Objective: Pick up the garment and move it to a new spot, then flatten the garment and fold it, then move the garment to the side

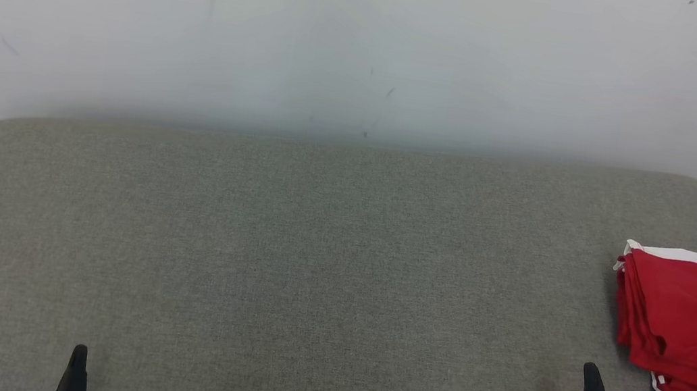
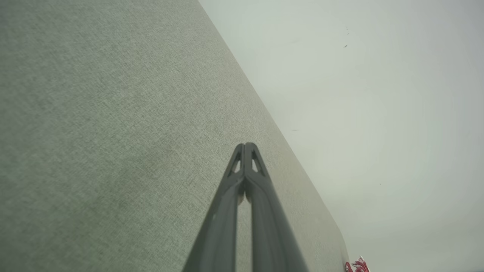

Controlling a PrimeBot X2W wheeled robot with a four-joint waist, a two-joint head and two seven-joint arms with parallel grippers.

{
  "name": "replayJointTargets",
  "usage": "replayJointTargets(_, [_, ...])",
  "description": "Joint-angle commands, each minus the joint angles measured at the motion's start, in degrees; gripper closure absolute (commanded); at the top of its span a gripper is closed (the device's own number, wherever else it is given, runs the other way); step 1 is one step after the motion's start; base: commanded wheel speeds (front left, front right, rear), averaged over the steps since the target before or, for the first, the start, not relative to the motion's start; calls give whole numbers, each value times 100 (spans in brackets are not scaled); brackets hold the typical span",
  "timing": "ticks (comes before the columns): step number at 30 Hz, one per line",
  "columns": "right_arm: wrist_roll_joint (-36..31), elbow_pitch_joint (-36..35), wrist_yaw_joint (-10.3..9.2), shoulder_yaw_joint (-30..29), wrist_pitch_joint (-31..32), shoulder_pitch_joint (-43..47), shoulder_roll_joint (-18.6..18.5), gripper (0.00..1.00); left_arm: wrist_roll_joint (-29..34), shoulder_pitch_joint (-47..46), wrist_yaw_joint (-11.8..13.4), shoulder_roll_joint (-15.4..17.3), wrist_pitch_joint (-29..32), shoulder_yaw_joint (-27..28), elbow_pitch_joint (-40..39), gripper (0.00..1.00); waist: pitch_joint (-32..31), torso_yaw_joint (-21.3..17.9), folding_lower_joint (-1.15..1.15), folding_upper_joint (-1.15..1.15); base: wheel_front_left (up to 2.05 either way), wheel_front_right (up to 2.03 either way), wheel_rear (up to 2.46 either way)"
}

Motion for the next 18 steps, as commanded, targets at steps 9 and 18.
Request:
replayJointTargets(9, [601, -153, 2, -114, 153, -148, 37, 100, -619, -227, -51, 35, 163, 18, -90, 100, 38, 19, 0, 0, 0, 0, 0])
replayJointTargets(18, [1093, -225, 3, -194, 277, -169, 65, 100, -1104, -316, -73, 37, 294, 22, -98, 100, 76, 37, 0, 0, 0, 0, 0])
